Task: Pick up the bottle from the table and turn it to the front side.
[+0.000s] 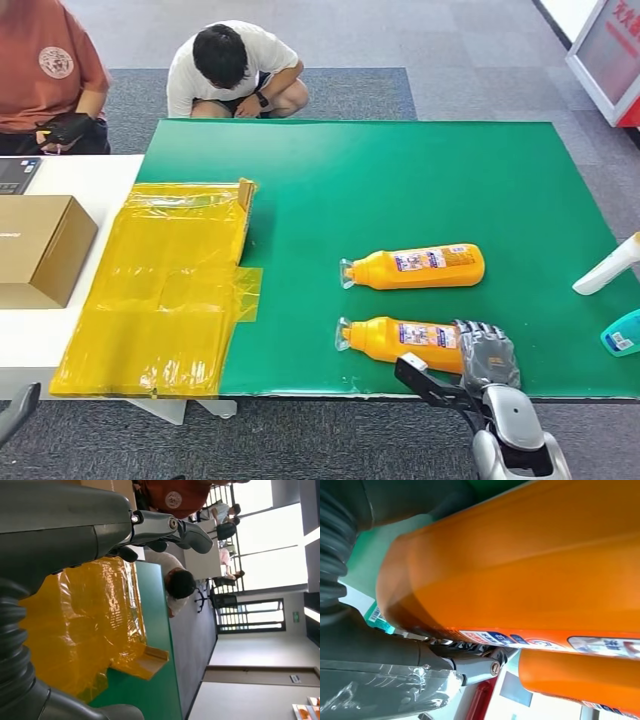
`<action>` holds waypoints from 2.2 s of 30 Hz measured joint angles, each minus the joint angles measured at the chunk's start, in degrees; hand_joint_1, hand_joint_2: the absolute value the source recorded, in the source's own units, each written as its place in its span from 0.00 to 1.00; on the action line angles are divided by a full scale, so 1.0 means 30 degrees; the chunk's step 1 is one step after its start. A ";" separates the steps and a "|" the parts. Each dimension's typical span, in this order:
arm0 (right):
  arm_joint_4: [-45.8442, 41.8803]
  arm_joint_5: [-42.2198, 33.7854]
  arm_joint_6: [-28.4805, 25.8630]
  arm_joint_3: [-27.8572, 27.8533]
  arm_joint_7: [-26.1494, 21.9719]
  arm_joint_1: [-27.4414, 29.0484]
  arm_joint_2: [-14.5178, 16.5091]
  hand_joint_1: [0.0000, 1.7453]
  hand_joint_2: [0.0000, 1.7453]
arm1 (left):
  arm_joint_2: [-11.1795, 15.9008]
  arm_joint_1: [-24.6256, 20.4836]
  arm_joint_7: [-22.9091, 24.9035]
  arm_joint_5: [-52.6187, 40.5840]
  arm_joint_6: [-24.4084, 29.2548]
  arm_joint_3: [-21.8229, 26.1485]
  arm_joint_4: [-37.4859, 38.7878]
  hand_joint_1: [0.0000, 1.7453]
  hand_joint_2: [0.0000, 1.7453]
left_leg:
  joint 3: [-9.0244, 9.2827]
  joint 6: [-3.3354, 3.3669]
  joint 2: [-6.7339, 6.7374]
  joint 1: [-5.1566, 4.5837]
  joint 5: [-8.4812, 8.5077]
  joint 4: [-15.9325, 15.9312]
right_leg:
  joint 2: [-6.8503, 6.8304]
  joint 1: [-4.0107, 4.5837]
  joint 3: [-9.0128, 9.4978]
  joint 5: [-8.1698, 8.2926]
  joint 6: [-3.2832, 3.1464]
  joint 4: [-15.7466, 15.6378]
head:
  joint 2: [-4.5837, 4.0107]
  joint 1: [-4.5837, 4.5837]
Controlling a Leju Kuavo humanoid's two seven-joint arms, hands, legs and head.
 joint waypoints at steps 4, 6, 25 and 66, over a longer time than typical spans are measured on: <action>0.0062 -0.0005 -0.0082 0.0000 -0.0121 -0.0087 0.0049 1.00 1.00 | 0.0000 -0.0001 -0.0020 0.0046 0.0000 -0.0015 0.0000 0.00 1.00 | 0.0000 -0.0003 0.0000 0.0000 -0.0005 0.0000 | 0.0000 0.0000 -0.0001 -0.0004 -0.0003 0.0000 | 0.0000 0.0000; 0.0087 -0.0153 -0.0149 -0.0005 -0.0274 -0.0118 0.0078 1.00 1.00 | 0.0000 -0.0001 -0.0035 0.0089 0.0000 -0.0015 0.0000 0.00 1.00 | -0.0001 -0.0004 0.0000 0.0000 -0.0007 0.0000 | 0.0001 0.0001 -0.0001 -0.0005 -0.0003 0.0000 | 0.0000 0.0000; -0.0297 -1.7859 0.1779 0.1643 -0.4127 -0.0996 0.0627 1.00 1.00 | 0.1650 -0.1688 -0.0406 -0.1421 0.2696 -0.3246 0.2374 0.00 1.00 | -0.0014 -0.0004 0.0000 0.0000 0.0007 0.0001 | -0.0001 -0.0002 -0.0016 -0.0001 0.0001 0.0004 | 0.0000 -0.0002; 0.8200 -2.0622 -0.0222 0.5945 -0.6559 -0.9081 0.4435 1.00 1.00 | -0.0033 -1.2382 0.2053 0.4231 0.2912 -1.5777 1.4602 0.02 1.00 | -0.0136 0.0007 -0.0002 0.0000 0.0167 0.0016 | -0.0003 -0.0001 -0.0110 0.0150 0.0029 0.0004 | 0.0000 0.0000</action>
